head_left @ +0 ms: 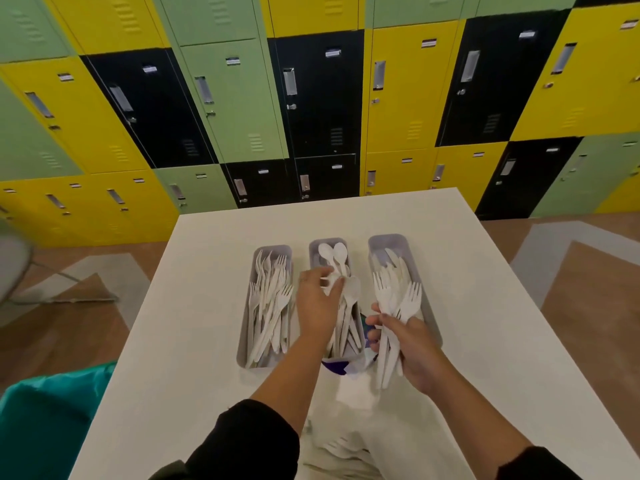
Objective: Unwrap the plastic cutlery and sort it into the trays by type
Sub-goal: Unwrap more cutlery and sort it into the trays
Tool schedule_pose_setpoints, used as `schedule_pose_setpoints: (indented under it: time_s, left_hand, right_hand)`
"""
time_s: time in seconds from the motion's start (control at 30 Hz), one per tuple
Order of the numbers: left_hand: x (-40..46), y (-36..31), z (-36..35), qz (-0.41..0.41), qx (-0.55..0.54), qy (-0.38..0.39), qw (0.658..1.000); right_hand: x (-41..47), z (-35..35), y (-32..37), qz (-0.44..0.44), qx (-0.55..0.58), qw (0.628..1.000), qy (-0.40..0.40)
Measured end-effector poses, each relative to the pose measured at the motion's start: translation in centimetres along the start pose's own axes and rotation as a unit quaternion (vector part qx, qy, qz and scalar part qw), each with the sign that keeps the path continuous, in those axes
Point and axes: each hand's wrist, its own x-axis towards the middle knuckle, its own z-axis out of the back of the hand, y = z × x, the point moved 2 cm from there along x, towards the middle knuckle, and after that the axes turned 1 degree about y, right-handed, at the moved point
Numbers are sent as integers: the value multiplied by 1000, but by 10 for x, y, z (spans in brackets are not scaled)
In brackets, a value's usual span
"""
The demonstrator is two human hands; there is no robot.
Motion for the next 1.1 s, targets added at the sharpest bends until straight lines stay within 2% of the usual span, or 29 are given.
schedule_pose_setpoints:
  time_s: [0.03, 0.1, 0.13, 0.17, 0.27, 0.43, 0.6, 0.7, 0.8, 0.87, 1.0, 1.1]
  left_hand:
    - [-2, -5, -2, 28, -32, 69, 997]
    - [-11, -12, -7, 118, -96, 248, 957]
    - [-17, -12, -10, 138, -93, 309, 936]
    - [-22, -11, -12, 141, -80, 334, 928]
    - [-30, -7, -9, 166, -105, 282, 939]
    - [-28, -5, 13, 242, -194, 286, 907]
    - [-25, 2, 39, 229, -197, 270, 915]
    - [-24, 6, 47, 201, -181, 230, 935]
    - [-10, 14, 63, 145, -113, 120, 976]
    - [4, 26, 80, 91, -17, 48, 995]
    - [22, 46, 105, 49, 126, -22, 991]
    - [27, 58, 108, 58, 178, -8, 982]
  right_hand:
    - [0, -1, -1, 6, -13, 1000, 4]
    - [-1, -6, -3, 15, -50, 999, 8]
    - [-2, -8, -4, 15, -80, 997, 3]
    - [-3, -11, -5, 14, -114, 993, -3]
    - [-6, -24, -9, -3, -136, 991, -6]
    - [-12, -35, -14, -13, -81, 997, 14]
    - [-15, -42, -17, 11, -92, 996, 16]
    - [-16, -53, -19, 22, -86, 996, 15]
    - [-14, -58, -24, 18, -73, 997, 9]
    - [-12, -59, -26, 20, -74, 997, 3]
    - [-9, -60, -27, 17, -78, 997, -11]
    - [-3, -62, -29, 2, -90, 996, -13]
